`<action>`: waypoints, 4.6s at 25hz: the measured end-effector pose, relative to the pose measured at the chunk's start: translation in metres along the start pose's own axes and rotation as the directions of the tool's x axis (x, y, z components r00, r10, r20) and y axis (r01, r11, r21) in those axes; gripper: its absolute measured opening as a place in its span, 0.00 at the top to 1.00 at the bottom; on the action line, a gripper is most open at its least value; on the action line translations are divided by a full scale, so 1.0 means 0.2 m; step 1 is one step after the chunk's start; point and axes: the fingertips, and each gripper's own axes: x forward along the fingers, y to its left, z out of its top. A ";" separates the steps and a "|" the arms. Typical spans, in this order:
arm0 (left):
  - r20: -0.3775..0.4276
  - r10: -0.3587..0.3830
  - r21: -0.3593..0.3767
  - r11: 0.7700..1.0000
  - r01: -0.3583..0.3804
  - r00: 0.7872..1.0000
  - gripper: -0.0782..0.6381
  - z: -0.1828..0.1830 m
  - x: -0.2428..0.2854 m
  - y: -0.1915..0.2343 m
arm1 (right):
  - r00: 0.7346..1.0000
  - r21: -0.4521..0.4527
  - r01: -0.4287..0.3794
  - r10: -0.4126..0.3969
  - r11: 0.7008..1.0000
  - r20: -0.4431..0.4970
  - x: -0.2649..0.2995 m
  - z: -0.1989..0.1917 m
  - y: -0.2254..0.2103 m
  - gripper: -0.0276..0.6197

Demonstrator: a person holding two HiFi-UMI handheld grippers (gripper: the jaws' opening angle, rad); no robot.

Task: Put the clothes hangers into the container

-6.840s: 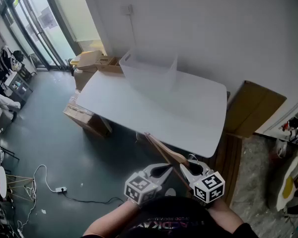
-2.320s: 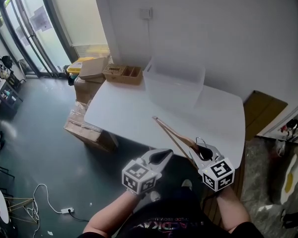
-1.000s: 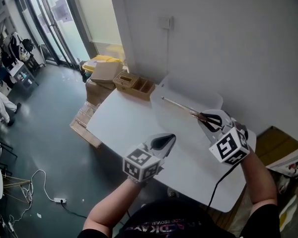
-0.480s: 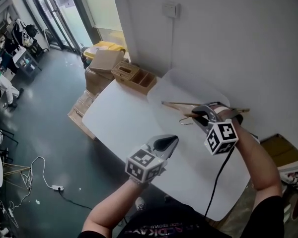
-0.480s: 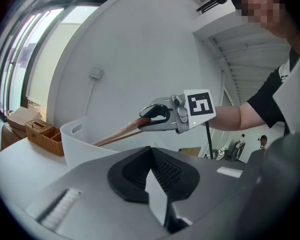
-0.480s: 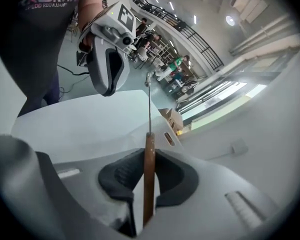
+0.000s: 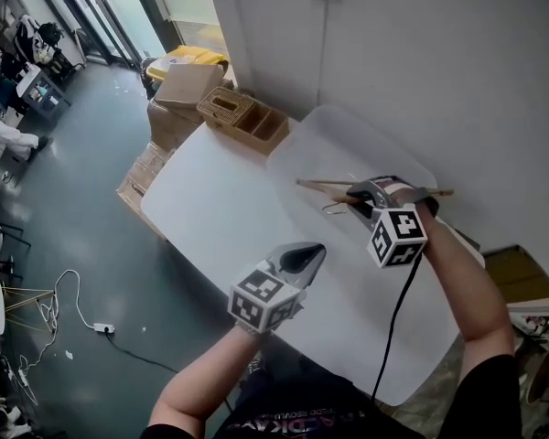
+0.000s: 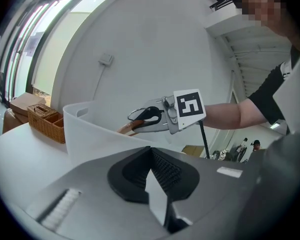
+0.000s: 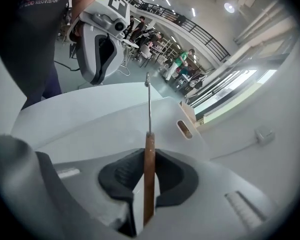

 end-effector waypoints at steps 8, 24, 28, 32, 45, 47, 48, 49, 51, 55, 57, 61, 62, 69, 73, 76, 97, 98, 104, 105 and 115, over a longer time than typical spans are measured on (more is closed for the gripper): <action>-0.012 -0.011 -0.019 1.000 0.011 1.000 0.88 -0.04 0.04 0.06 | 1.000 -0.053 -0.015 0.014 0.998 -0.023 0.12 -0.03 0.02 0.87; 0.003 -0.003 -0.027 1.000 0.003 1.000 0.88 -0.05 -0.04 0.03 | 0.994 -0.122 -0.007 -0.006 0.993 -0.105 0.14 -0.07 0.07 0.85; 0.008 -0.004 -0.019 1.000 0.004 1.000 0.88 -0.05 -0.08 0.00 | 0.990 -0.134 -0.017 -0.002 0.991 -0.138 0.11 -0.10 0.08 0.83; 0.022 0.001 -0.006 1.000 -0.001 1.000 0.88 -0.03 -0.13 -0.01 | 0.987 -0.130 -0.005 -0.016 0.991 -0.160 0.04 -0.11 0.08 0.83; 0.059 -0.080 0.066 0.995 0.076 0.995 0.88 0.03 -0.29 -0.21 | 0.977 0.142 0.167 -0.144 0.976 -0.158 -0.39 0.07 0.12 0.93; 0.059 -0.099 0.079 0.992 0.095 0.993 0.88 0.03 -0.33 -0.26 | 0.979 0.342 0.200 -0.176 0.918 -0.099 -0.46 0.17 0.14 0.95; 0.059 -0.110 0.083 0.991 0.104 0.992 0.88 0.02 -0.36 -0.28 | 0.978 0.443 0.204 -0.196 0.873 -0.065 -0.50 0.22 0.16 0.95; 0.060 -0.120 0.087 0.990 0.115 0.991 0.88 0.02 -0.38 -0.31 | 0.976 0.537 0.199 -0.216 0.820 -0.031 -0.54 0.28 0.18 0.95; 0.062 -0.143 0.093 0.986 0.137 0.988 0.88 0.01 -0.44 -0.36 | 0.967 0.685 0.169 -0.253 0.709 0.023 -0.61 0.39 0.24 0.95; 0.048 -0.185 0.111 0.978 0.179 0.982 0.88 -0.03 -0.57 -0.45 | 0.938 0.852 0.115 -0.339 0.510 0.077 -0.73 0.62 0.38 0.95; 0.041 -0.196 0.110 0.975 0.190 0.980 0.88 -0.07 -0.64 -0.47 | 0.923 0.893 0.106 -0.377 0.437 0.075 -0.77 0.70 0.46 0.95; 0.033 -0.208 0.100 0.974 0.204 0.978 0.88 -0.16 -0.75 -0.49 | 0.906 0.937 0.091 -0.419 0.337 0.063 -0.81 0.83 0.63 0.95; 0.031 -0.209 0.098 0.974 0.206 0.977 0.88 -0.18 -0.79 -0.50 | 0.904 0.944 0.087 -0.424 0.319 0.061 -0.82 0.87 0.67 0.95; 0.022 -0.227 0.074 0.972 0.225 0.974 0.88 -0.33 -0.97 -0.57 | 0.894 0.982 0.054 -0.447 0.180 0.033 -0.86 1.01 0.93 0.95; 0.028 -0.232 0.057 0.971 0.230 0.972 0.88 -0.41 -1.06 -0.62 | 0.896 0.988 0.039 -0.444 0.151 0.033 -0.88 1.11 1.06 0.95; 0.023 -0.242 0.054 0.969 0.240 0.970 0.88 -0.46 -1.10 -0.66 | 0.898 0.989 0.030 -0.439 0.147 0.038 -0.90 1.17 1.14 0.95; -0.031 -0.288 0.049 0.956 0.289 0.957 0.88 -0.76 -1.45 -0.85 | 0.924 0.996 -0.019 -0.379 0.088 0.051 -0.91 1.51 1.64 0.95; -0.031 -0.288 0.050 0.956 0.289 0.957 0.88 -0.77 -1.45 -0.85 | 0.926 0.996 -0.024 -0.375 0.087 0.055 -0.90 1.52 1.65 0.95; -0.030 -0.282 0.043 0.958 0.283 0.959 0.88 -0.77 -1.51 -0.82 | 0.933 0.995 -0.032 -0.355 0.097 0.065 -0.88 1.59 1.71 0.95; -0.029 -0.282 0.043 0.958 0.283 0.959 0.88 -0.77 -1.52 -0.81 | 0.934 0.995 -0.033 -0.352 0.098 0.066 -0.87 1.59 1.71 0.95; -0.025 -0.275 0.035 0.961 0.276 0.961 0.88 -0.77 -1.55 -0.74 | 0.938 0.993 -0.031 -0.340 0.115 0.069 -0.81 1.64 1.69 0.95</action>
